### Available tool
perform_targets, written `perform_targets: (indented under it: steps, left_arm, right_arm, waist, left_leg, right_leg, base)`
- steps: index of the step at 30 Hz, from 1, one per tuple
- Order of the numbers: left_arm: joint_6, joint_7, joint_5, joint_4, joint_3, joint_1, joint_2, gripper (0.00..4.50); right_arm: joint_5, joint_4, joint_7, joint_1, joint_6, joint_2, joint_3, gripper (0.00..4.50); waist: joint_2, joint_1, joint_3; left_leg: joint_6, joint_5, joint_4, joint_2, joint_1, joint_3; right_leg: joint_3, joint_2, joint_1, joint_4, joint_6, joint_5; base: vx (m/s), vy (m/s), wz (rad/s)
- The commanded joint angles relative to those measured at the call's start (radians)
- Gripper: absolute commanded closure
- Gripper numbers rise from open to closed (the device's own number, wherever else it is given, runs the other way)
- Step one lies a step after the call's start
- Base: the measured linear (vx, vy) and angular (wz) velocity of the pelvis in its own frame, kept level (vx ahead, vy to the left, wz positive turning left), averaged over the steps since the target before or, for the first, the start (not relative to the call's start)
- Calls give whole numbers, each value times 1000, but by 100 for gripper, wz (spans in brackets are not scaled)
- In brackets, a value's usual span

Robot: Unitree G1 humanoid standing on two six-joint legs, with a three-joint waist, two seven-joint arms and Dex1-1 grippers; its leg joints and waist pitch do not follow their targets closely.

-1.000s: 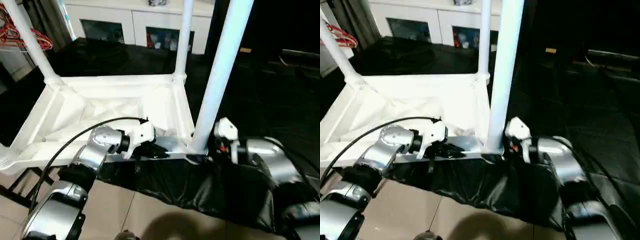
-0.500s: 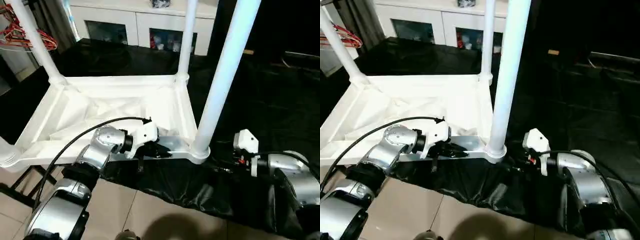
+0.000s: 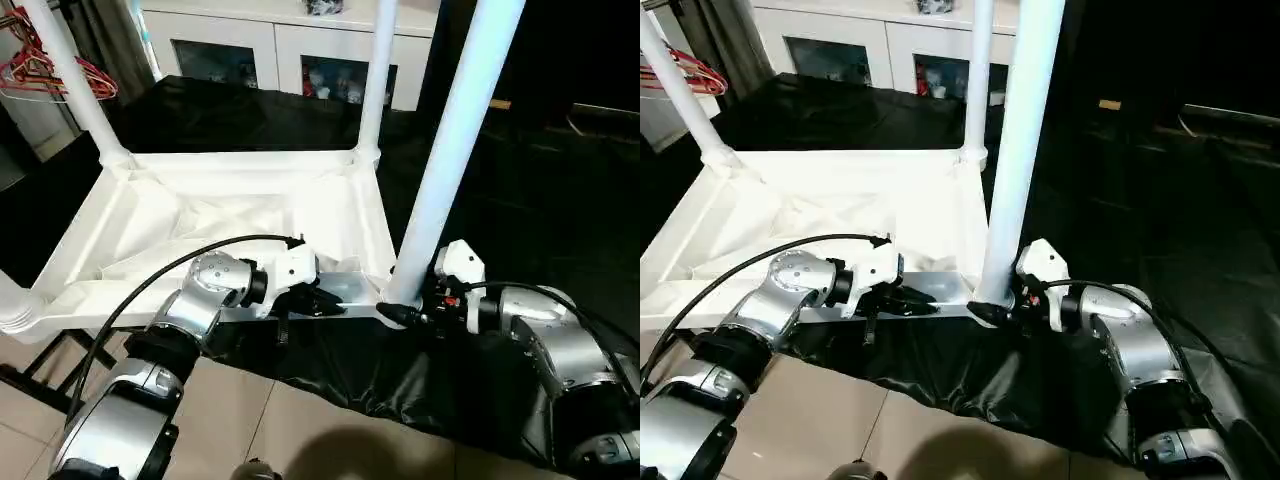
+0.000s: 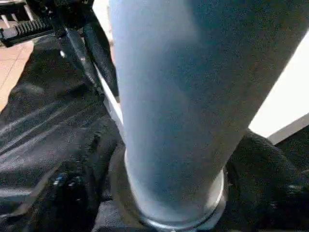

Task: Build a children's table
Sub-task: Rotate leg to tighten

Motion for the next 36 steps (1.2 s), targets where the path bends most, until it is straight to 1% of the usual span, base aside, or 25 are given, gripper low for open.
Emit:
perform_targets:
  steps: [1, 2, 3, 5, 8, 11, 12, 14, 16, 17, 18, 20, 21, 22, 23, 25, 26, 27, 29, 30, 31, 32, 33, 35, 36]
  left_arm:
    - [-7, 11, -25, -23, 10, 12, -7, 450]
    - [-7, 13, -26, -22, 12, 12, -6, 450]
    - [-6, 14, -26, -22, 13, 12, -5, 450]
    - [-6, 15, -27, -21, 14, 12, -4, 450]
    - [-6, 18, -28, -20, 17, 12, -2, 450]
    - [-7, 27, -28, -16, 20, 12, 2, 450]
    - [-7, 32, -28, -13, 22, 11, 2, 450]
    - [-9, 44, -27, -9, 25, 9, 1, 450]
    - [-10, 77, -14, 6, 25, -1, -6, 450]
    - [-10, 111, -2, 19, 24, -10, -14, 450]
    - [-8, 137, 8, 29, 23, -17, -22, 450]
    - [-5, 168, 20, 40, 22, -26, -30, 450]
    - [4, 215, 34, 57, 20, -39, -46, 450]
    - [16, 283, 50, 79, 20, -59, -74, 450]
    - [17, 285, 51, 80, 20, -59, -75, 450]
    - [28, 318, 51, 89, 22, -71, -101, 450]
    - [28, 318, 51, 89, 22, -71, -101, 450]
    - [29, 342, 50, 96, 22, -80, -120, 450]
    - [22, 379, 56, 114, 15, -99, -158, 450]
    - [17, 388, 61, 120, 12, -104, -167, 450]
    - [11, 383, 64, 125, 10, -108, -170, 450]
    - [-9, 376, 74, 136, 5, -114, -168, 450]
    - [-16, 377, 79, 140, 2, -115, -167, 450]
    - [-31, 358, 81, 137, -3, -110, -158, 450]
    - [-32, 351, 78, 134, 0, -107, -154, 450]
  right_arm:
    - [-3, 9, 0, -18, 4, 2, 4, 123]
    - [-1, 20, -2, -24, 2, 9, 3, 134]
    - [3, 26, -4, -27, 3, 15, 1, 145]
    - [6, 30, -6, -30, 2, 20, -1, 159]
    - [16, 35, -9, -31, 8, 28, -1, 187]
    - [17, 36, -17, -28, 9, 38, 0, 193]
    - [22, 35, -25, -26, 13, 44, -4, 198]
    - [26, 36, -34, -24, 13, 52, -9, 198]
    - [25, 37, -73, -13, 21, 70, -16, 199]
    - [17, 37, -106, -4, 22, 80, -17, 199]
    - [10, 38, -136, 4, 27, 90, -20, 199]
    - [6, 36, -161, 12, 30, 100, -21, 200]
    - [1, 32, -209, 25, 33, 120, -28, 200]
    - [2, 24, -286, 42, 49, 159, -45, 200]
    - [2, 23, -289, 43, 50, 161, -46, 200]
    - [-1, 21, -361, 52, 63, 196, -60, 201]
    - [-1, 21, -361, 52, 63, 196, -60, 201]
    - [-10, 21, -411, 58, 67, 222, -65, 201]
    - [-27, 10, -533, 72, 84, 284, -76, 201]
    - [-32, 4, -566, 77, 90, 301, -78, 201]
    - [-41, -1, -595, 78, 92, 309, -79, 201]
    - [-35, -6, -616, 79, 86, 320, -90, 201]
    - [-30, -7, -619, 79, 84, 324, -96, 201]
    - [-22, -6, -619, 77, 81, 324, -105, 131]
    - [-16, -8, -614, 73, 83, 321, -110, 131]
  waist:
    - [-21, -3, -66]
    - [-19, -4, -65]
    - [-20, -4, -66]
    - [-18, -5, -66]
    - [-19, -4, -67]
    - [-19, -4, -67]
    - [-17, -5, -66]
    - [-17, -6, -66]
    - [-16, -8, -66]
    - [-16, -10, -65]
    - [-11, -9, -65]
    - [-14, -11, -65]
    - [-9, -11, -63]
    - [-5, -12, -63]
    - [-8, -8, -64]
    - [-3, -8, -63]
    - [-4, -7, -63]
    - [5, -7, -63]
    - [3, -10, -63]
    - [5, -10, -62]
    - [4, -11, -62]
    - [2, -10, -62]
    - [4, -11, -62]
    - [3, -11, -61]
    - [2, -11, -61]
  left_leg:
    - [80, -112, -57, 4, 0, 8]
    - [73, -123, -58, 6, 2, 8]
    - [71, -124, -58, 6, 2, 8]
    - [69, -121, -58, 6, 2, 8]
    - [73, -106, -56, 5, 2, 8]
    - [75, -104, -55, 3, 0, 8]
    - [70, -115, -57, 4, 0, 8]
    - [64, -121, -57, 4, 1, 8]
    - [58, -126, -58, 4, 1, 8]
    - [53, -126, -59, 4, 1, 8]
    - [49, -133, -60, 4, 1, 7]
    - [41, -145, -62, 4, 3, 7]
    - [35, -154, -63, 3, 4, 6]
    - [28, -162, -63, 3, 6, 7]
    - [20, -161, -64, 2, 7, 5]
    - [14, -166, -66, 2, 6, 4]
    - [12, -170, -66, 2, 5, 4]
    - [9, -174, -67, 2, 5, 3]
    - [0, -188, -70, 2, 7, 2]
    - [-8, -198, -73, 1, 8, 1]
    - [-10, -202, -74, 1, 9, 1]
    - [-12, -210, -75, 0, 9, 0]
    - [-13, -220, -77, 1, 8, -1]
    - [-10, -232, -79, 2, 9, -1]
    - [-9, -233, -79, 2, 8, -2]
  right_leg:
    - [33, -44, 67, -51, -237, -21]
    - [33, -45, 65, -52, -232, -50]
    - [33, -45, 64, -52, -233, -52]
    - [34, -44, 64, -51, -234, -46]
    - [34, -42, 65, -47, -238, -14]
    - [33, -43, 66, -48, -236, -13]
    - [33, -44, 66, -50, -232, -36]
    - [34, -43, 65, -51, -228, -47]
    - [34, -43, 63, -52, -226, -51]
    - [34, -43, 64, -52, -224, -53]
    - [34, -44, 63, -53, -223, -61]
    - [35, -44, 63, -58, -215, -84]
    - [35, -44, 63, -60, -209, -102]
    - [36, -43, 61, -66, -201, -115]
    - [37, -45, 63, -65, -198, -120]
    - [36, -45, 63, -66, -190, -130]
    - [36, -45, 63, -67, -190, -132]
    - [36, -46, 63, -67, -190, -134]
    - [36, -43, 61, -69, -184, -137]
    - [36, -44, 61, -71, -176, -152]
    - [36, -44, 61, -73, -171, -162]
    - [36, -45, 61, -75, -165, -177]
    - [37, -46, 61, -76, -159, -187]
    - [37, -47, 60, -79, -155, -195]
    - [37, -47, 61, -77, -156, -190]
  base:
    - [0, 0, 0]
    - [0, 0, 0]
    - [0, 0, 0]
    - [0, 0, 0]
    - [0, 0, 0]
    - [0, 0, 0]
    - [0, 0, 0]
    - [0, 0, 0]
    - [0, 0, 0]
    - [0, 0, 0]
    - [0, 0, 0]
    - [0, 0, 0]
    - [0, 0, 0]
    - [0, 0, 0]
    - [0, 0, 0]
    - [0, 0, 0]
    - [0, 0, 0]
    - [0, 0, 0]
    - [0, 0, 0]
    - [0, 0, 0]
    - [0, 0, 0]
    - [0, 0, 0]
    - [0, 0, 0]
    - [0, 0, 0]
    - [0, 0, 0]
